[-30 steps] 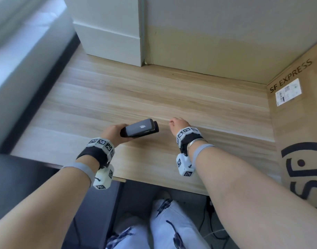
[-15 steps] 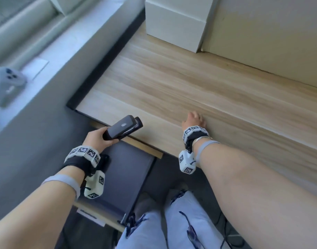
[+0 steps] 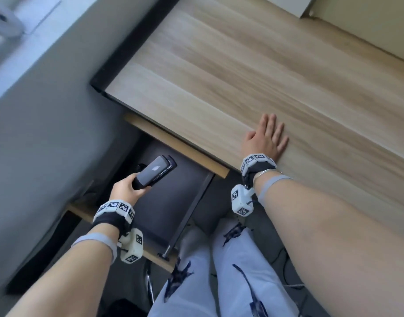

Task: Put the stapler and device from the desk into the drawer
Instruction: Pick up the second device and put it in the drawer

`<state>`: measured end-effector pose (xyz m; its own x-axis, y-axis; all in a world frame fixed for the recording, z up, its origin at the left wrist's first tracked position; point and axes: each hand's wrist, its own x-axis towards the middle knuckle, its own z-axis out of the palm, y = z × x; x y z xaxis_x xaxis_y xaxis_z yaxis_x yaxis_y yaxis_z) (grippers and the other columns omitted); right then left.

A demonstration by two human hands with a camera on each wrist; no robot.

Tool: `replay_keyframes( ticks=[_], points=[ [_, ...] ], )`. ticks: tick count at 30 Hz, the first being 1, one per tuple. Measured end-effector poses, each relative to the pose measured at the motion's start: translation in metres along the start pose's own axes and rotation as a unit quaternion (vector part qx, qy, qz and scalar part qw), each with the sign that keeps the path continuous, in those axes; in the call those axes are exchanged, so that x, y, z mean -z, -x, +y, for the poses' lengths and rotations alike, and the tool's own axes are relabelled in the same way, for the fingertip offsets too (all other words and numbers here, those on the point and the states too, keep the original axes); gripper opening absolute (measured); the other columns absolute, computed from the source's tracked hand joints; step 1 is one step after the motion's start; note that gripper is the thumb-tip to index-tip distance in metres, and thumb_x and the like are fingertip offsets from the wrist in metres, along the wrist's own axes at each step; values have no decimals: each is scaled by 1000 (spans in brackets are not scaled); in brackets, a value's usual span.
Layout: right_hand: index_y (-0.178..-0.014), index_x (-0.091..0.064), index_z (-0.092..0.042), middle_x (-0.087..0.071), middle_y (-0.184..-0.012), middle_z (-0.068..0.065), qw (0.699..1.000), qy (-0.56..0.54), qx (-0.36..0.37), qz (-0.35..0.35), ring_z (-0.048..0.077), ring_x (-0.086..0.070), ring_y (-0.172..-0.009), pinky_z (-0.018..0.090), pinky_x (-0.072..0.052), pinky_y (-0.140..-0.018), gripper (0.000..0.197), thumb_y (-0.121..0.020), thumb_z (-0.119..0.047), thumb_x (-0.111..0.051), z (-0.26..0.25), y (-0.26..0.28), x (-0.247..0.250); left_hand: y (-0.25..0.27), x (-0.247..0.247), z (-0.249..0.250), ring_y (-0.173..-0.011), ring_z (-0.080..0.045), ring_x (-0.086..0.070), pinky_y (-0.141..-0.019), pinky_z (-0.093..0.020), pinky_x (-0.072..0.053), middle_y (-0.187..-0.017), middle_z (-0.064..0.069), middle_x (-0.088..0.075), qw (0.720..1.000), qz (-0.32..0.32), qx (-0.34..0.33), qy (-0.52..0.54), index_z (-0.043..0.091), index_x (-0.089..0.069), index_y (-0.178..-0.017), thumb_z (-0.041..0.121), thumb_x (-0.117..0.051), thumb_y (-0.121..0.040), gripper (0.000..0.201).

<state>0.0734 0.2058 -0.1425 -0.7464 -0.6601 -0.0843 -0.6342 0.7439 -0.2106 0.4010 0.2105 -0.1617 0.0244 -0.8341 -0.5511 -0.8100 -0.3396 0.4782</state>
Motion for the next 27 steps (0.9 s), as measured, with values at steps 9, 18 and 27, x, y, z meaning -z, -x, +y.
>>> replay_keyframes(
  ticks=[9,18,27],
  points=[
    [-150,-20,-32,-15,-161,-11,1000,15,-3,22,16,-11,-151,45,-7,-121,63,-89,-24,-34,2,-1,-4,-31,-72,-35,-96,-34,-66,-82,-36,-51,-102,-17,-72,995,-18,98,-9,9,-62,-113,25,-71,-77,41],
    [-150,-23,-32,-17,-161,-10,999,25,3,38,16,-13,-150,45,-9,-121,64,-88,-24,-37,3,-2,-7,-51,-109,-53,-100,-38,-65,-85,-40,-53,-105,-22,-70,987,-18,159,-11,7,-61,-111,27,-71,-77,41],
    [-149,-27,-30,-22,-160,-8,998,26,6,55,18,-16,-150,46,-11,-121,63,-86,-24,-36,4,-1,-10,-58,-119,-58,-110,-40,-60,-91,-43,-51,-115,-24,-65,983,-24,178,-45,9,-56,-123,24,-70,-77,50]
  ],
)
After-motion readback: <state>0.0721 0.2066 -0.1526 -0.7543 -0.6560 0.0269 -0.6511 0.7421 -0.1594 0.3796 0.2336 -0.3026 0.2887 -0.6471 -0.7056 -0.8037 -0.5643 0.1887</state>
